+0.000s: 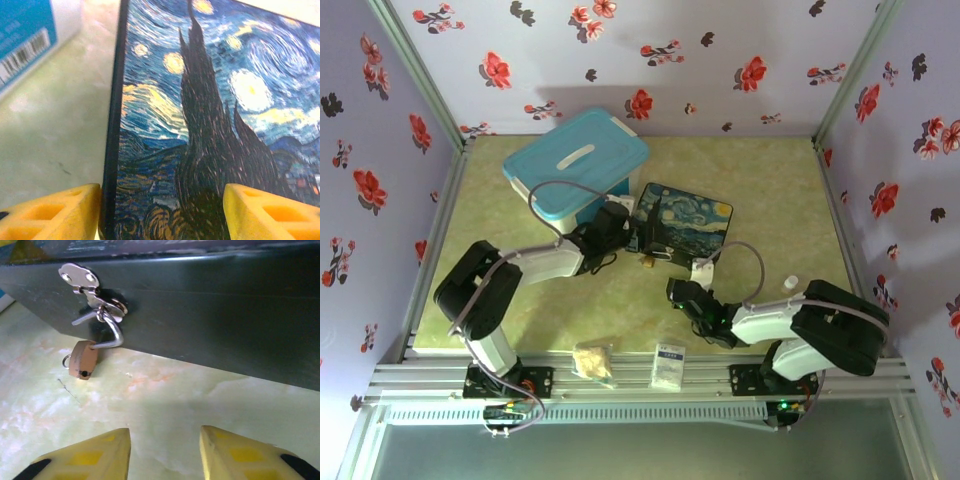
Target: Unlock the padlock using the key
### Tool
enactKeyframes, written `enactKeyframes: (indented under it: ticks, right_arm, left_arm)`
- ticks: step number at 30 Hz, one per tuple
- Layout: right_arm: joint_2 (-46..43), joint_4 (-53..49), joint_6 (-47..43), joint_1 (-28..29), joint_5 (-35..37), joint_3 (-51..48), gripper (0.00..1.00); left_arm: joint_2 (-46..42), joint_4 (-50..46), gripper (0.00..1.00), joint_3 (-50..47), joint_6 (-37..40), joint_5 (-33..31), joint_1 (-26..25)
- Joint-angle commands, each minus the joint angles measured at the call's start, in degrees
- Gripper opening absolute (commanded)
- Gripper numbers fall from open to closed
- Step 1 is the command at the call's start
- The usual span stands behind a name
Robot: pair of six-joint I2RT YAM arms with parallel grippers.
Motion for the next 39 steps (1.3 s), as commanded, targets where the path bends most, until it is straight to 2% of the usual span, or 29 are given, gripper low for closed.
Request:
enactKeyframes:
  ticks: [1,5,8,10,11,13,15,17,19,23,39]
  right_arm:
    - [-2.9,-1.7,0.7,-0.4,2.5,-1.8,0.46]
    - [-6.5,-1.5,2.3,-0.5,3.8,-4.3,0.54]
    - [-9.5,-2.3,3.6,-1.2,4.7,-5.8,0.6]
    - [-12.2,-4.8,4.0,-1.8,4.9,-6.1,0.61]
    - [-13.7,-6.3,3.8,-2.1,4.8,-6.1,0.61]
    - [-16.2,-8.0,2.8,-3.5,2.8,-6.3,0.61]
    - [-18.1,-8.0,1.1,-6.4,-1.7,-6.7,0.61]
    - [-19.1,-8.2,-0.3,-9.5,-6.7,-7.0,0.61]
    - [-20.3,-9.4,-1.2,-11.6,-9.4,-6.9,0.6]
    - [-23.6,-11.4,-2.5,-12.8,-10.9,-7.4,0.6]
    - [-31.7,-12.5,-1.5,-14.0,-9.3,-10.8,0.6]
  left_arm:
    - [-3.9,0.3,0.65,-3.1,-3.1,1.2,-2.1]
    - [-8.4,1.8,0.66,-6.2,-6.0,1.3,-3.4]
    - [-13.5,0.8,0.68,-8.9,-6.4,-2.5,-5.0]
    - [-16.6,0.0,0.63,-11.1,-5.1,-5.2,-6.2]
    - [-17.6,0.4,0.56,-12.2,-4.3,-4.9,-6.8]
    - [-17.5,4.2,0.46,-15.2,-3.1,-0.4,-7.3]
    - [-13.9,9.8,0.44,-16.8,-1.5,8.4,-7.1]
    - [-9.3,8.8,0.44,-14.7,1.0,14.6,-7.1]
    - [-5.5,8.6,0.51,-12.9,2.2,17.3,-7.1]
    - [-0.2,10.5,0.63,-10.1,3.7,18.6,-6.8]
    - [6.7,3.4,0.66,-1.0,5.4,16.5,-6.2]
